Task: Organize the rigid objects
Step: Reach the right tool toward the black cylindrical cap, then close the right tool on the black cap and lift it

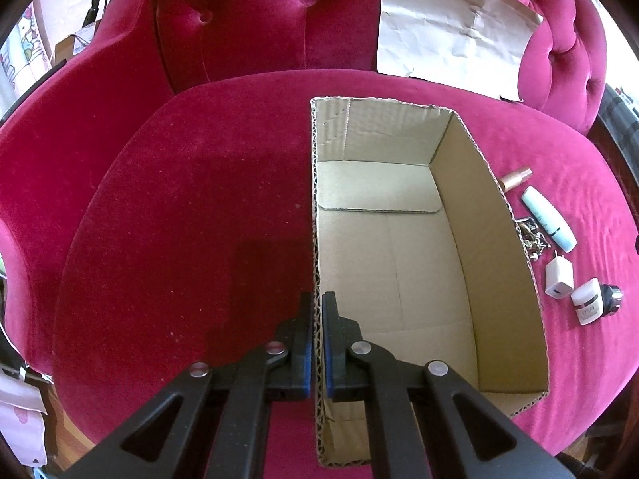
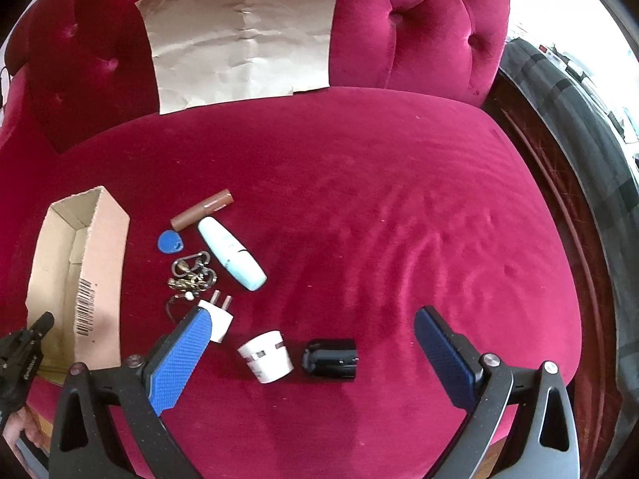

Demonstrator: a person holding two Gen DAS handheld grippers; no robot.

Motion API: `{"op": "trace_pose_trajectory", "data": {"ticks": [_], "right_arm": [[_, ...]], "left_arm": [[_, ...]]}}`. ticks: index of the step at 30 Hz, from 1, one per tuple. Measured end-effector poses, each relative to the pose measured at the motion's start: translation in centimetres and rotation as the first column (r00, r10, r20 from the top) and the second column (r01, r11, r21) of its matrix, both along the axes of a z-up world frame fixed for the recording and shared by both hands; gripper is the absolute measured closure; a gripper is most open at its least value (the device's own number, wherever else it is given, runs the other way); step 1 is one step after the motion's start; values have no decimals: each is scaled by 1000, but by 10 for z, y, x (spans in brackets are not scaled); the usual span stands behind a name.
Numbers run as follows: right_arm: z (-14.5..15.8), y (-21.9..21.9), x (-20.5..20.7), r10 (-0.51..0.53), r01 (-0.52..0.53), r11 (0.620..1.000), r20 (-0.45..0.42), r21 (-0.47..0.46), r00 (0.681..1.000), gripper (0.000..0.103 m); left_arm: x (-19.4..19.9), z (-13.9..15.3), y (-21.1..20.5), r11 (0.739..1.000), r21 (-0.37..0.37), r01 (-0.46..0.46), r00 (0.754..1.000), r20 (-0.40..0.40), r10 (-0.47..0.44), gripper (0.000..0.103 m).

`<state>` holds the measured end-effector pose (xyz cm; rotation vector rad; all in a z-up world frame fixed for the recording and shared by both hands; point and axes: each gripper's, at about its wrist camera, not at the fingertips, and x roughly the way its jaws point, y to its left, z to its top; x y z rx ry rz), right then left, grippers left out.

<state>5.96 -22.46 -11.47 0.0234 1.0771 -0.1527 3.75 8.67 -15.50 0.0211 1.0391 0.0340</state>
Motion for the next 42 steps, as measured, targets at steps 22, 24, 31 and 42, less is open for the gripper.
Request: {"op": "trace_pose_trajectory", "data": {"ticks": [22, 24, 31, 42], "right_arm": [[-54, -27, -12, 39, -44, 997, -93, -58, 995, 1], [-56, -30, -13, 36, -40, 998, -98, -42, 995, 1], [-66, -37, -10, 39, -36, 999, -126, 24, 991, 19], [-85, -35, -2, 76, -63, 993, -142, 96, 987, 61]], "left_arm": [[1, -1, 0, 1000, 0, -1, 1000, 5, 1, 99], [1, 0, 0, 1000, 0, 0, 1000, 6, 0, 99], [1, -1, 0, 1000, 1, -2, 1000, 7, 2, 99], [0, -1, 0, 1000, 0, -2, 1000, 6, 2, 99]]}}
